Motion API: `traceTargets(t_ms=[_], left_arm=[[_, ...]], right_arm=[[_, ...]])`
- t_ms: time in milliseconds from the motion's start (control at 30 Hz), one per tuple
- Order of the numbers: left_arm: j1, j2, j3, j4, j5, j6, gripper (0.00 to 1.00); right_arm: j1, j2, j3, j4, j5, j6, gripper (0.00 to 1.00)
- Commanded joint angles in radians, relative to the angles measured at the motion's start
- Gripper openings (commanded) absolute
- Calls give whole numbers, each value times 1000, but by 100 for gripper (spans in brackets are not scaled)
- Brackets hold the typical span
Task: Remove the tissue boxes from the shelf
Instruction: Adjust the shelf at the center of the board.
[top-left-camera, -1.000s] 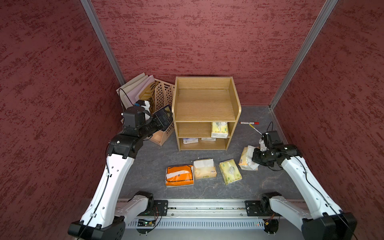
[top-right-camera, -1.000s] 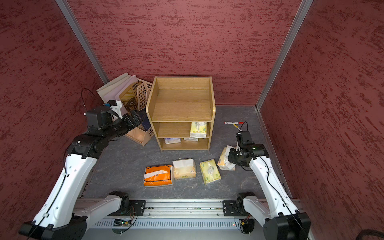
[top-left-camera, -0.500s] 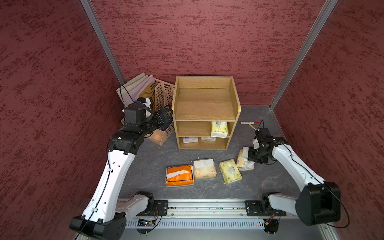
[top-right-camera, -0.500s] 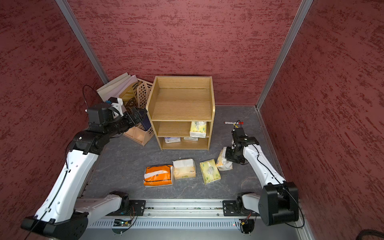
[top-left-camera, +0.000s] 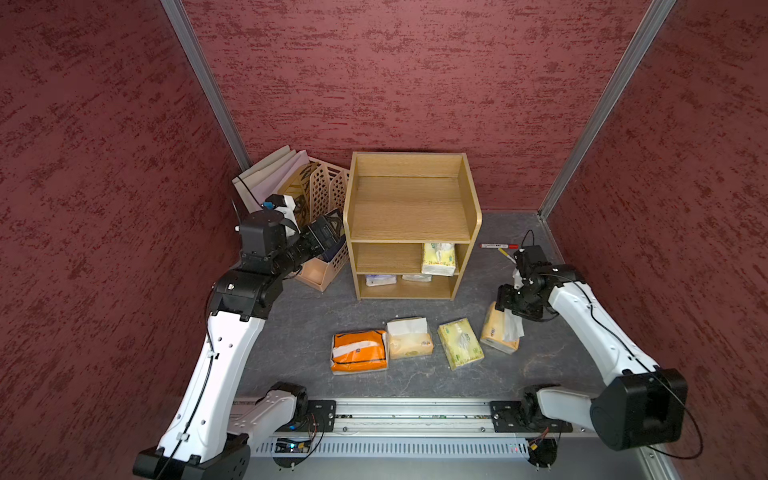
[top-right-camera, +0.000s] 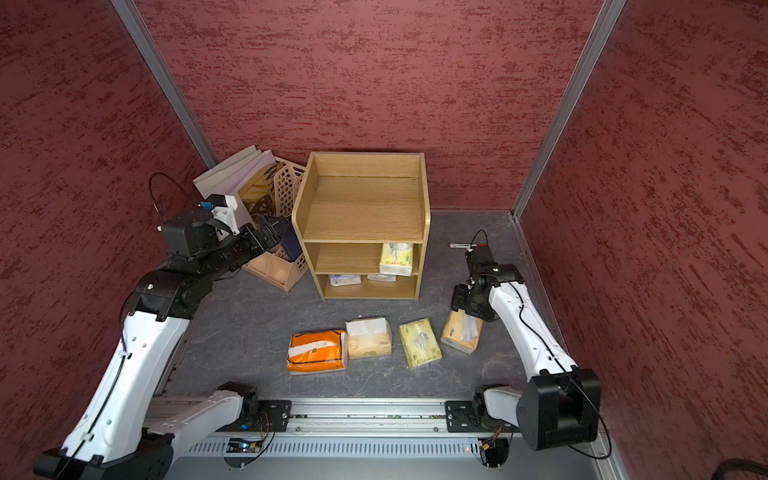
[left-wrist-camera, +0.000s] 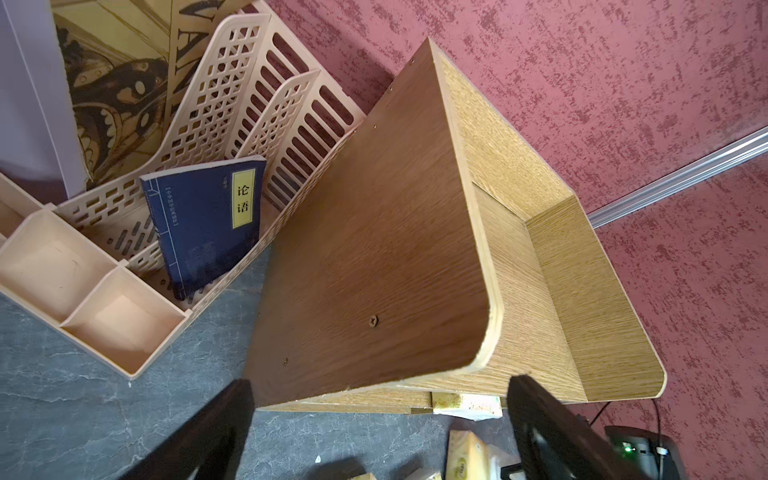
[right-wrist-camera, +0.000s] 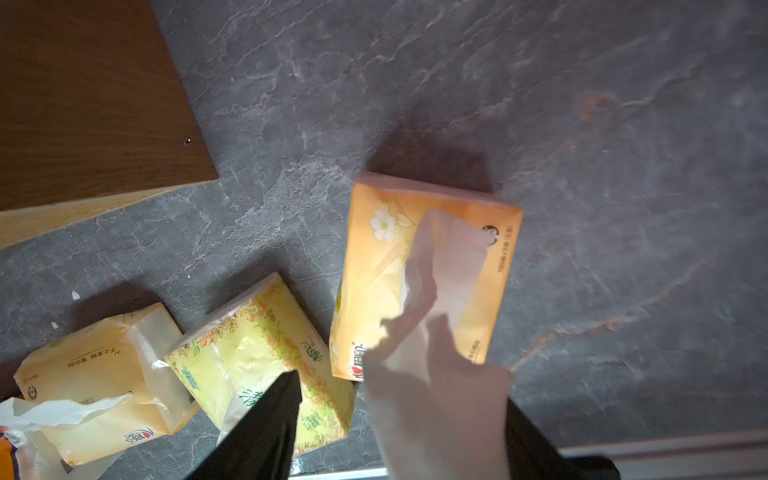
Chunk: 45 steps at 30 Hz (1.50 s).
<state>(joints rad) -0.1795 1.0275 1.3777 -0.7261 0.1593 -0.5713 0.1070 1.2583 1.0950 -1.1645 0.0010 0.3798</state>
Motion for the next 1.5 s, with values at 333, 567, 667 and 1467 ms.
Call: traceTargets(t_ms=[333,567,667,1467], left_arm=[[46,-83,-23,-65,-25,44,100],[84,-85,-4,-74,-3,54,100],[85,-70,9,-78,8,55,100],[21,-35,-30,109,136,-5,100]], right_arm=[[-66,23,10,-76,177,111,73],[-185,127,-79,66,71,98,71],[-185,190,-81,134,32,68,70],[-184,-25,-42,176,-250,156,74]])
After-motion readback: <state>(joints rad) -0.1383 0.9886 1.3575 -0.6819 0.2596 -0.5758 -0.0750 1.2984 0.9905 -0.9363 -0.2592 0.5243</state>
